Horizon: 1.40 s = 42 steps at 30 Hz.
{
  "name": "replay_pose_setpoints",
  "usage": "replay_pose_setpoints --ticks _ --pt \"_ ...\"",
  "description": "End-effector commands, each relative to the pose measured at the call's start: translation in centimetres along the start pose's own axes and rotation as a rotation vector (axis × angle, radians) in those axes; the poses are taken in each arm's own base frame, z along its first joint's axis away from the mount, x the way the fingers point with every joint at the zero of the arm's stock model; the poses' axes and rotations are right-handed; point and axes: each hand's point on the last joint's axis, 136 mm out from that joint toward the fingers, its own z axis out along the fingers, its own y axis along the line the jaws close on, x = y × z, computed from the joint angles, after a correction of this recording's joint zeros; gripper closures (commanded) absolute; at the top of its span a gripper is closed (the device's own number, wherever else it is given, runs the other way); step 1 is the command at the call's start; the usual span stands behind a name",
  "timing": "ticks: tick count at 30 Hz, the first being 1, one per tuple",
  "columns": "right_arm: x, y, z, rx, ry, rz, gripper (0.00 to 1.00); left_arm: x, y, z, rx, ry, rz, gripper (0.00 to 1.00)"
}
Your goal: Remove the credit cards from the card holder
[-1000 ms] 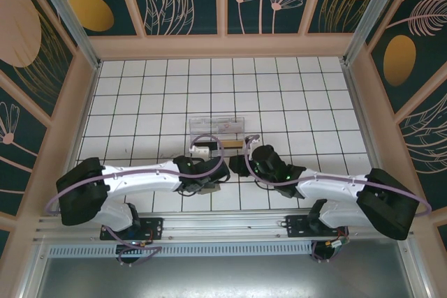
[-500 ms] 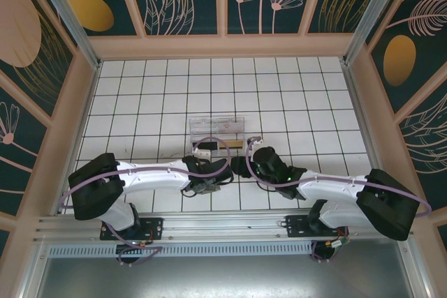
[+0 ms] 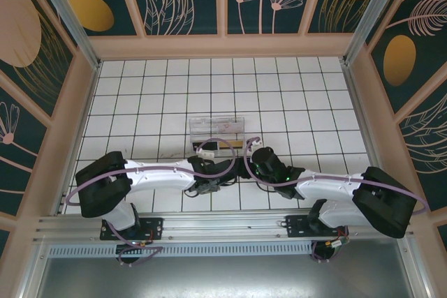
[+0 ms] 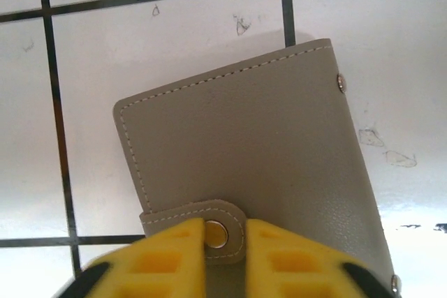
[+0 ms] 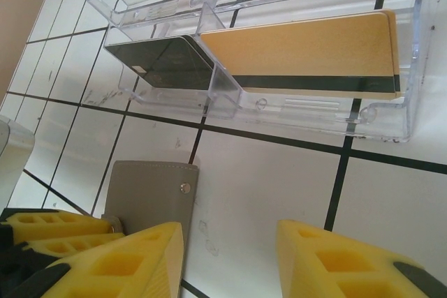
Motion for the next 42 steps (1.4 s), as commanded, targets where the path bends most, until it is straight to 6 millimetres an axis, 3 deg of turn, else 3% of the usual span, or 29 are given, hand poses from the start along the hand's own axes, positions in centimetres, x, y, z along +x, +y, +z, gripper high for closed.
replay_pose_setpoints --ticks 1,5,10,17,30,33,36,42 --pt "-0.1 0.3 0.2 -0.015 -0.002 0.023 0.58 1.0 1.3 0.8 -0.048 0.027 0.028 0.91" --pt "0.0 0.7 0.4 -0.029 0.013 0.021 0.57 0.7 1.3 0.5 -0.036 0.005 0.02 1.0" --pt "0.1 1.8 0.9 -0.048 0.033 0.002 0.58 -0.1 0.8 -0.2 0.042 -0.045 -0.017 1.0" --pt "0.4 3.0 1.9 -0.073 0.077 0.009 0.57 -1.9 -1.6 -2.8 0.313 -0.167 -0.065 1.0" --pt "2.9 4.7 5.4 -0.145 0.23 0.052 0.55 -1.4 -1.9 -2.4 0.379 -0.184 -0.054 1.0" --pt "3.3 4.5 5.6 -0.141 0.245 0.06 0.68 -1.5 -1.6 -2.5 0.384 -0.196 -0.06 1.0" --pt "3.4 4.0 5.6 -0.119 0.248 0.069 0.94 -1.5 -1.3 -2.6 0.391 -0.203 -0.073 1.0" --pt "4.0 2.2 5.4 -0.044 0.252 0.071 0.99 -1.7 -0.1 -2.9 0.398 -0.237 -0.129 1.0"
